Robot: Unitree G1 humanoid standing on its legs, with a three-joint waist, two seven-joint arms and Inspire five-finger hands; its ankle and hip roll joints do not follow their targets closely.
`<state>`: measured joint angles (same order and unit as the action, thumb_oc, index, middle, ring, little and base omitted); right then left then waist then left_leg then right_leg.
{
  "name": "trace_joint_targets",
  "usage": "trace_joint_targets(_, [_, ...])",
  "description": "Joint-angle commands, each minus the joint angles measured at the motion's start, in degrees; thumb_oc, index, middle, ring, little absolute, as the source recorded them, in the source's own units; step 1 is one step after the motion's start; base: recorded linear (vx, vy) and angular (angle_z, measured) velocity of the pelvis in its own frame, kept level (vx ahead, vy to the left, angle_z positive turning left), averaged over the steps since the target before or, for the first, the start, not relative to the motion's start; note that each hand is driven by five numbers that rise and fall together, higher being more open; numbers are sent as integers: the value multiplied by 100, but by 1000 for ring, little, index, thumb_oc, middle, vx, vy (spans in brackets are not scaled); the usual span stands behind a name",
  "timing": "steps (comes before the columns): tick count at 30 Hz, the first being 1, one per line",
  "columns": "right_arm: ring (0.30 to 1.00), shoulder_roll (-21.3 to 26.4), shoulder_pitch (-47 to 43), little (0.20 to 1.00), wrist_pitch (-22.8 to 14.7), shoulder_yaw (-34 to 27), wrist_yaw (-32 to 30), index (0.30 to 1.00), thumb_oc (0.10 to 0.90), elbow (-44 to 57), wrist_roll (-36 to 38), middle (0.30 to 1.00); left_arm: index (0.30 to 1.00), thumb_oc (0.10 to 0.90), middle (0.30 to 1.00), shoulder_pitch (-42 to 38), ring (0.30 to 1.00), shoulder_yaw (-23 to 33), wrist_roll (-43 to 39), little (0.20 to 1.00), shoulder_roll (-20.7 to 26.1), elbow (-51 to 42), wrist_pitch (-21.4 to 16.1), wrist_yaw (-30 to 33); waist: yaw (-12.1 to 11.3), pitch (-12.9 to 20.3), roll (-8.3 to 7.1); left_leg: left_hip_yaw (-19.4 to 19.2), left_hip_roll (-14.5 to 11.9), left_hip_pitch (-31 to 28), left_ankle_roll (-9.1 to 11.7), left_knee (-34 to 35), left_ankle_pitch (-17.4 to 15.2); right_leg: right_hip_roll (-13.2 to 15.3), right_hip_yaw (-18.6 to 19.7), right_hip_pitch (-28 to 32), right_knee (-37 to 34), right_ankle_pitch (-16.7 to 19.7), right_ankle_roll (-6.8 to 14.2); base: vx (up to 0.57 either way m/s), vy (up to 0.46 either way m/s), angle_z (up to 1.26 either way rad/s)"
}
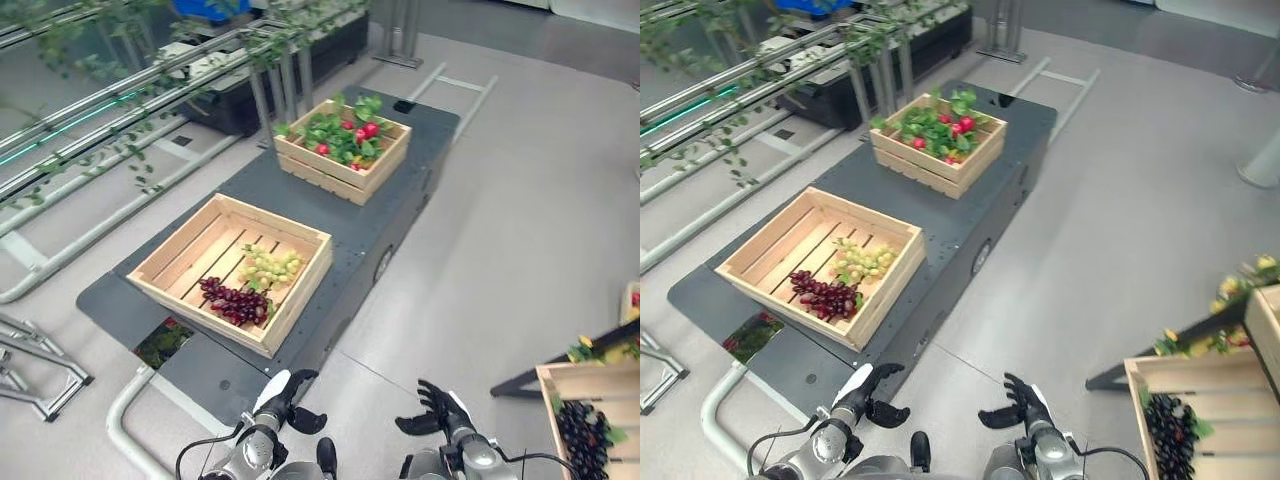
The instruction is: Pick up the fruits from the basket on one side to the basket on the other side
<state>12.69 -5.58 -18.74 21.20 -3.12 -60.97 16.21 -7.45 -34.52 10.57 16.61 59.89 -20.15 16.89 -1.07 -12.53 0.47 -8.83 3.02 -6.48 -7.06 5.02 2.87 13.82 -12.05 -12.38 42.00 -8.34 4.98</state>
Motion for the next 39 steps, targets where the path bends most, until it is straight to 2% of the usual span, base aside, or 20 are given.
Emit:
trace_joint_targets(1, [900, 93, -295, 900, -528, 13, -258, 900, 800, 248, 235, 900, 900, 800, 900, -330, 900, -49, 98, 900, 86, -408, -198, -38, 9, -46, 71, 28, -53, 284, 235, -399, -559, -541, 68, 103, -1801, 1050, -96, 169, -300, 61])
trace_joint_targets(2, [900, 106, -391, 900, -519, -16, -216, 900, 800, 201, 304, 900, 900, 800, 900, -408, 900, -70, 54, 900, 89, -387, -234, -38, 53, -95, 61, 136, -67, 297, 245, -410, -624, -667, 245, -20, -2824, 1121, -73, 131, -269, 44])
trace_joint_targets(3, [900, 113, -441, 900, -528, -35, -208, 900, 800, 158, 341, 900, 900, 800, 900, -456, 900, -89, 50, 900, 78, -350, -277, -37, 90, -127, 72, 221, -65, 288, 235, -402, -668, -753, 374, -82, -3213, 1219, -39, 167, -338, 39])
trace_joint_targets(4, [900, 122, -544, 900, -526, -94, -184, 900, 800, 49, 401, 900, 900, 800, 900, -562, 900, -154, 78, 900, 31, -221, -379, -11, 165, -145, 72, 429, -16, 299, 186, -360, -741, -896, 747, -234, -3850, 1400, 26, 176, -317, 28])
trace_joint_targets(7, [900, 94, -618, 900, -502, -114, -278, 900, 800, -104, 429, 900, 900, 800, 900, -643, 900, -256, 242, 900, -60, -19, -375, 84, 252, -95, 77, 791, 14, 318, 168, -339, -813, -1023, 1165, -35, -4033, 1404, -18, 275, -325, 65])
trace_joint_targets(9, [900, -21, -540, 900, -258, -59, -418, 900, 800, -119, 525, 900, 900, 800, 900, -488, 900, -159, 72, 900, -120, 208, -119, -56, 233, 59, 2, 757, -139, 286, 282, -478, -779, -975, 961, 316, -3804, 1248, -34, 470, -395, 128])
trace_joint_targets(10, [900, -48, -440, 900, -257, -80, -355, 900, 800, -95, 815, 900, 900, 800, 900, -362, 900, -89, 114, 900, -174, 301, -207, -106, 241, 150, -74, 613, -313, 176, 376, -541, -768, -960, 801, 556, -3905, 1189, -90, 379, -298, 85])
trace_joint_targets(13, [900, -25, -366, 900, -281, -178, -337, 900, 800, -130, 722, 900, 900, 800, 900, -271, 900, -109, 284, 900, -268, 336, -405, -101, 242, 243, -139, 527, -468, 126, 478, -683, -762, -998, 694, 830, -4046, 1130, -203, 345, -252, 45])
trace_joint_targets(15, [900, 57, -359, 900, -315, -215, -352, 900, 800, -112, 783, 900, 900, 800, 900, -229, 900, -135, 282, 900, -315, 290, -577, 43, 213, 260, -191, 467, -528, 303, 548, -1156, -810, -997, 567, 970, -3993, 1015, -306, 279, -151, 18])
trace_joint_targets(18, [900, 158, -362, 900, -422, -234, -407, 900, 800, 85, 916, 900, 900, 800, 900, -234, 900, -115, 83, 900, -291, 144, -754, 160, 193, 179, -223, 396, -530, 676, 612, -1830, -661, -968, 443, 1081, -3954, 927, -385, 118, -23, 4])
trace_joint_targets(19, [900, 275, -331, 900, -489, -314, -471, 900, 800, 463, 1077, 900, 900, 800, 900, -265, 900, -2, -62, 900, -202, -207, -868, 282, 178, 15, -200, 355, -531, 972, 688, -1983, -503, -967, 385, 1153, -3893, 825, -438, 46, 44, 8])
trace_joint_targets(21, [900, 420, -346, 900, -698, -418, -611, 900, 800, 953, 1172, 900, 900, 800, 900, -332, 900, 224, -197, 900, 21, -1016, -998, 447, 135, -250, -111, 183, -689, 1171, 865, -1205, -169, -942, 283, 1206, -3770, 647, -423, 30, 83, 25])
trace_joint_targets(22, [900, 427, -345, 900, -704, -435, -650, 900, 800, 1008, 1145, 900, 900, 800, 900, -340, 900, 258, -201, 900, 62, -1140, -1016, 448, 127, -266, -124, 193, -682, 1163, 842, -1230, -221, -913, 272, 1196, -3755, 631, -415, 49, 104, 39])
trace_joint_targets(23, [900, 486, -329, 900, -681, -472, -768, 900, 800, 1181, 1152, 900, 900, 800, 900, -400, 900, 365, -193, 900, 271, -1720, -965, 448, 70, -289, -110, 355, -615, 1114, 798, -1091, -296, -862, 189, 1127, -3684, 579, -380, 42, 67, 28])
trace_joint_targets(27, [900, 561, -145, 900, -766, -674, -751, 900, 800, 1300, 1283, 900, 900, 800, 900, -480, 900, 700, -89, 900, 763, -2800, -796, 748, 2, -305, -67, 446, -603, 916, 792, -633, -206, -787, -87, 1054, -3650, 595, -311, 81, 75, 6])
trace_joint_targets(30, [900, 593, 61, 900, -809, -831, -796, 900, 800, 1597, 1324, 900, 900, 800, 900, -514, 900, 1136, 315, 900, 1290, -3451, -217, 1613, -42, -330, -35, 526, -594, 814, 800, -452, -171, -764, -239, 1105, -3750, 610, -295, 81, 50, 21])
trace_joint_targets(33, [900, 655, 103, 900, -719, -888, -850, 900, 800, 1840, 1273, 900, 900, 800, 900, -570, 900, 1448, 467, 900, 1608, -3807, 142, 1958, -43, -391, 15, 568, -588, 859, 830, -401, -115, -744, -271, 1064, -3762, 609, -296, 16, 58, 21])
trace_joint_targets(34, [900, 730, 123, 900, -711, -909, -842, 900, 800, 1942, 1223, 900, 900, 800, 900, -634, 900, 1686, 217, 900, 1854, -4022, 263, 2024, -29, -443, 52, 566, -587, 900, 845, -382, -91, -737, -285, 1038, -3781, 598, -307, -3, 98, 22])
trace_joint_targets(37, [900, 844, 144, 900, -626, -931, -880, 900, 800, 2177, 1040, 900, 900, 800, 900, -704, 900, 2273, -791, 900, 2059, -4496, 256, 1840, -13, -558, 83, 585, -541, 1079, 854, -517, -104, -704, -277, 925, -3739, 578, -311, -23, 103, 15])
trace_joint_targets(39, [900, 934, 94, 900, -602, -933, -897, 900, 800, 2250, 971, 900, 900, 800, 900, -814, 900, 2548, -810, 900, 2155, -4635, 392, 1965, -13, -690, 86, 604, -516, 1306, 879, -766, -138, -667, -277, 785, -3603, 544, -329, -65, 96, 12])
